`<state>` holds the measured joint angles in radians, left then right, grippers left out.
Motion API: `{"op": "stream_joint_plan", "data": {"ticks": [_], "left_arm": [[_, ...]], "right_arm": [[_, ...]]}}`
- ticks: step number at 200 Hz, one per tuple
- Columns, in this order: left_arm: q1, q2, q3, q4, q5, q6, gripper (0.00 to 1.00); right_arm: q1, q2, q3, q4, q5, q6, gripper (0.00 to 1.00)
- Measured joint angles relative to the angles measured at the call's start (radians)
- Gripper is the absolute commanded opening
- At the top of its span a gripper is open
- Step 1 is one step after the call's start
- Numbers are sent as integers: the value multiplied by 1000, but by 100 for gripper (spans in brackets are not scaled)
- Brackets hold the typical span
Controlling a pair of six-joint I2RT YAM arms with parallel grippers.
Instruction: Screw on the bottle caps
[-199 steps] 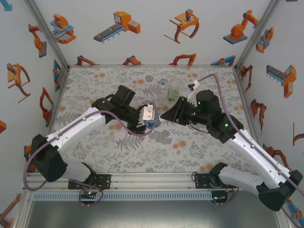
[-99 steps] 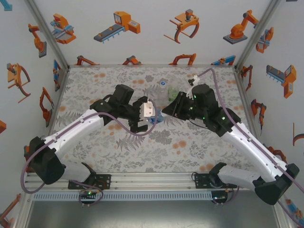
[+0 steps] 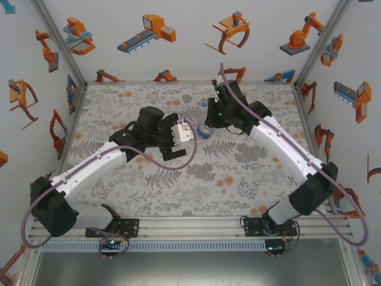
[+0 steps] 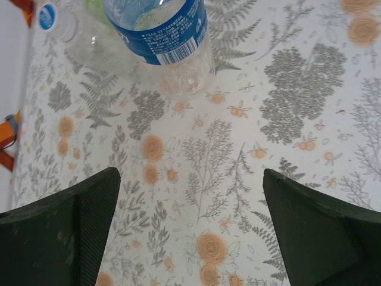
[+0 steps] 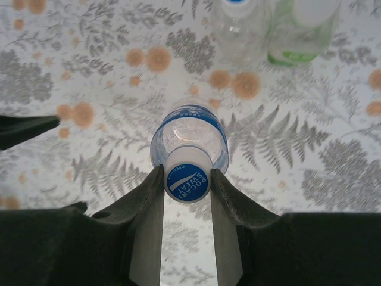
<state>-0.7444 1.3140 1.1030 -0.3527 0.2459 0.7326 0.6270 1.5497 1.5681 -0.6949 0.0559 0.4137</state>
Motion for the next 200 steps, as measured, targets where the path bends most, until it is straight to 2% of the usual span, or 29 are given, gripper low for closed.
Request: {"op": "stream_joint_plan", "data": {"ticks": [28,66,142,171,183,200], "left_arm": [[10,-4,-3,31,-68,-14,97],[14,-6,-9,42,-90,-19,97],[14,-6,-10,45,-92,-23,97],[18,-6,-10,46,-87,-23,97],[20,-6,-10,46,-81,-24,97],[24,-6,-11,46,-68,-25,97]], "right_arm": [[-14,141,119,-13,20,-92,0],[-17,286,243,-50,62,-177,0],[-47,373,230,-14,80,-208,0],[-58,372,203,43,79,-201,33],[-60,372,198,55,79,-201,40],[-60,370,193,55,80,-201,44]]}}
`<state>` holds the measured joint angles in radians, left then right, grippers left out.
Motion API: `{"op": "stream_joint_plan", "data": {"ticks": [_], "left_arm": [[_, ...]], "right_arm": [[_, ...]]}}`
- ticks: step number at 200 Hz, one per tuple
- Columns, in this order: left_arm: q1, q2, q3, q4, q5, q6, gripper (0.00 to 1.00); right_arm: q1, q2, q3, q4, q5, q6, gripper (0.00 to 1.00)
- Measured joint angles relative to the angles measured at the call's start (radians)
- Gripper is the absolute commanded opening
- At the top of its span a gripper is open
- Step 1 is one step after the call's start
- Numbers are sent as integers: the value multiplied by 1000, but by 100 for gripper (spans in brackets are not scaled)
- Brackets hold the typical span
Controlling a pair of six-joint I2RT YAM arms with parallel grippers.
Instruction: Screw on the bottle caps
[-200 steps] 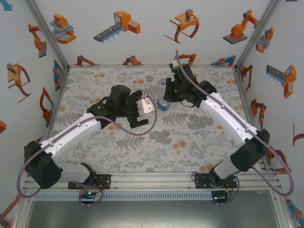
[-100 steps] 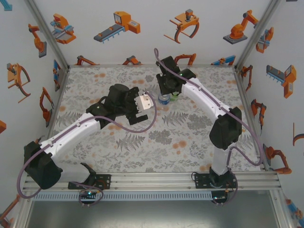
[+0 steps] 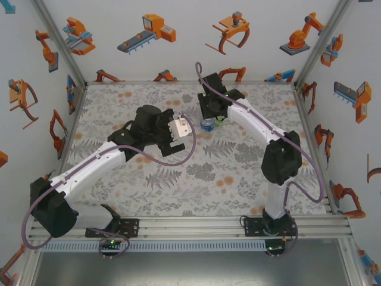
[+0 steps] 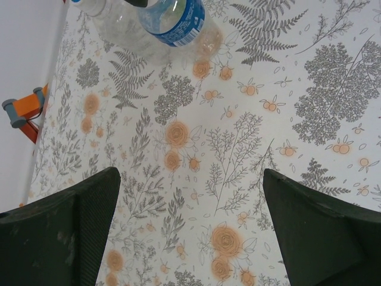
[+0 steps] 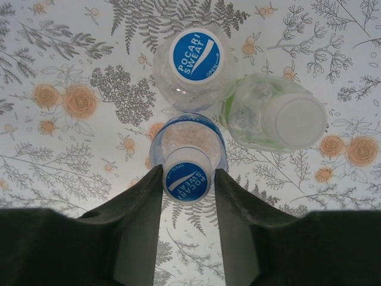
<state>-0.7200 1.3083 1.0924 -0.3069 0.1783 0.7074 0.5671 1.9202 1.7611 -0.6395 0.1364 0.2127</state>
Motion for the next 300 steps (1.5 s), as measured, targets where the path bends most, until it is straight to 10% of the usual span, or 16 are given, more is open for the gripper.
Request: {"op": "stream_joint_plan", "data": {"ticks": [70,114,224,300], "left_arm": [[28,3,-1,13,61,-34,97],[143,11,-7,67,91,-119,97],[520,97,-227,425,-94,-526,97],[596,61,-568,668,-268,-607,97]], "right_arm": [[-5,-107,-12,-23,17,-6,55],[-86,-332,-181,35,54,-28,99],[-457,-569,-909,524,135,-137,99],[-582,-503,-1242,991,59,-175,99]]}}
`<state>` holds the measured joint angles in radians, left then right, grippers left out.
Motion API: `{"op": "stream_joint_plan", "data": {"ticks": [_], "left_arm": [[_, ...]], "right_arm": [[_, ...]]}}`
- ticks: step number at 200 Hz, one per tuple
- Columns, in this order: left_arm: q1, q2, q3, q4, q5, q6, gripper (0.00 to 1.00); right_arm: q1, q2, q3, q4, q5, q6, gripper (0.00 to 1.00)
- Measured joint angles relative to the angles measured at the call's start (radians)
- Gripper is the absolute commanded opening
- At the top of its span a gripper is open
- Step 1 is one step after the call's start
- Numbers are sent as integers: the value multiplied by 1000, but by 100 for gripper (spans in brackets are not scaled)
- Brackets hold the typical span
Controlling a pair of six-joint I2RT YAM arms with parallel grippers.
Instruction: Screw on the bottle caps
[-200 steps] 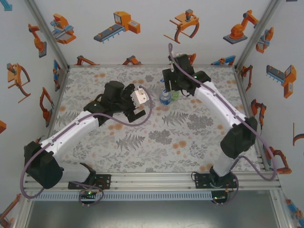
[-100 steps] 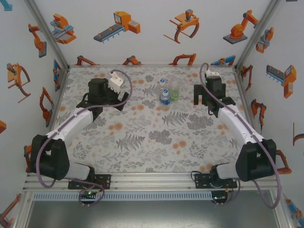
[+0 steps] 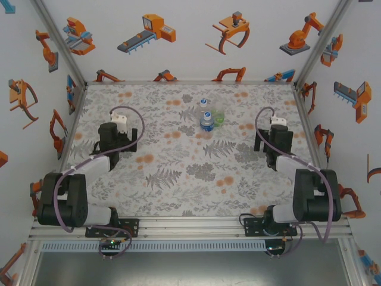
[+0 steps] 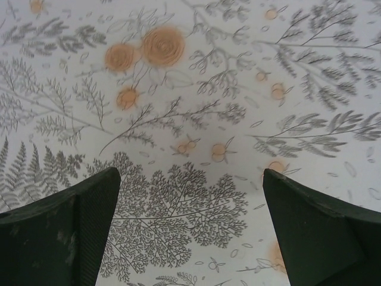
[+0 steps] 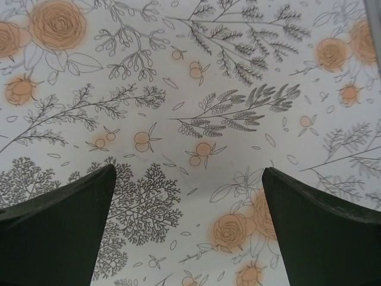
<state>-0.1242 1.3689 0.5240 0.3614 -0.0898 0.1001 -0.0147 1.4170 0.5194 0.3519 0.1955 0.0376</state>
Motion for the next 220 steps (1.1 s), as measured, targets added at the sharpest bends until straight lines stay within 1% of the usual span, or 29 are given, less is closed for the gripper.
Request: {"op": "stream_joint_plan", "data": {"ticks": [19,44,71,85,119,220], "left_arm": [[18,14,-56,95,5,-11,97],[33,63,-100,240,27,-24,97],[85,104,-140,370,95,-45,97],[104,153,-157,453,129,-53,97],[119,172,-156,470,174,-69,97],[122,174,-137,475,138,-109,97]], "right_arm": [[-10,31,-8,59,-32,7,99],[-11,56,-42,219,-93,14,99],[-18,108,-101,361,-133,15,100],[-23,122,-129,394,-145,16,99],[-24,126,-137,451,-154,18,99],[-24,126,-137,485,-155,18,99]]}}
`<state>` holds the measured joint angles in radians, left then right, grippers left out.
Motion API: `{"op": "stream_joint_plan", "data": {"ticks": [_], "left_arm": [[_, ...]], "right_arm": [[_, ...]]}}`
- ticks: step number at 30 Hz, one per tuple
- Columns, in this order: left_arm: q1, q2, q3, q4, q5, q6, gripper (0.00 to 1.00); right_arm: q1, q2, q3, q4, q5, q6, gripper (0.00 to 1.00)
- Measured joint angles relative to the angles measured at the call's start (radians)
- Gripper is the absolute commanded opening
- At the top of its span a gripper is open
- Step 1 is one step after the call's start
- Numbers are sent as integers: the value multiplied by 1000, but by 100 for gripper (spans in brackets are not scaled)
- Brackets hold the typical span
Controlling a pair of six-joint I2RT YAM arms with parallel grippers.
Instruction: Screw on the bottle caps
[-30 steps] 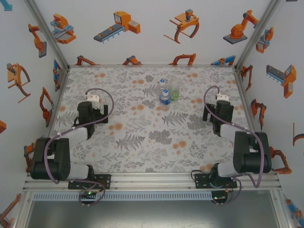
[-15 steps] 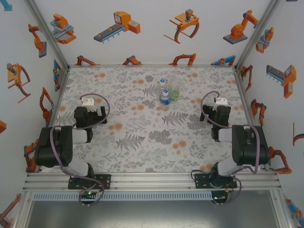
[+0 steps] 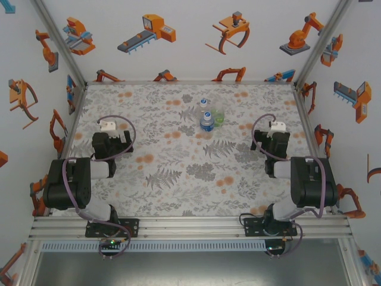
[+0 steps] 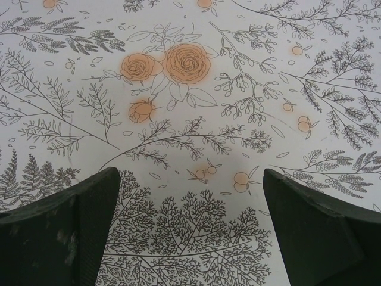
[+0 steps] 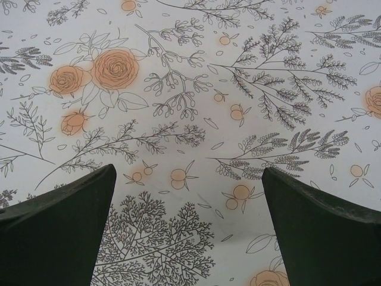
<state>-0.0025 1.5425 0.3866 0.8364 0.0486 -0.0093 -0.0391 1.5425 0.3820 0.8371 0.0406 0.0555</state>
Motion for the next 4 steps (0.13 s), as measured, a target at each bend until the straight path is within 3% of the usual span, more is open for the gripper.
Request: {"op": "stream_joint_plan", "data": {"ticks": [4], "left_arm": [[3,0,0,0,0,-3,97]], "right_arm": [[0,0,0,0,0,0,99]]}}
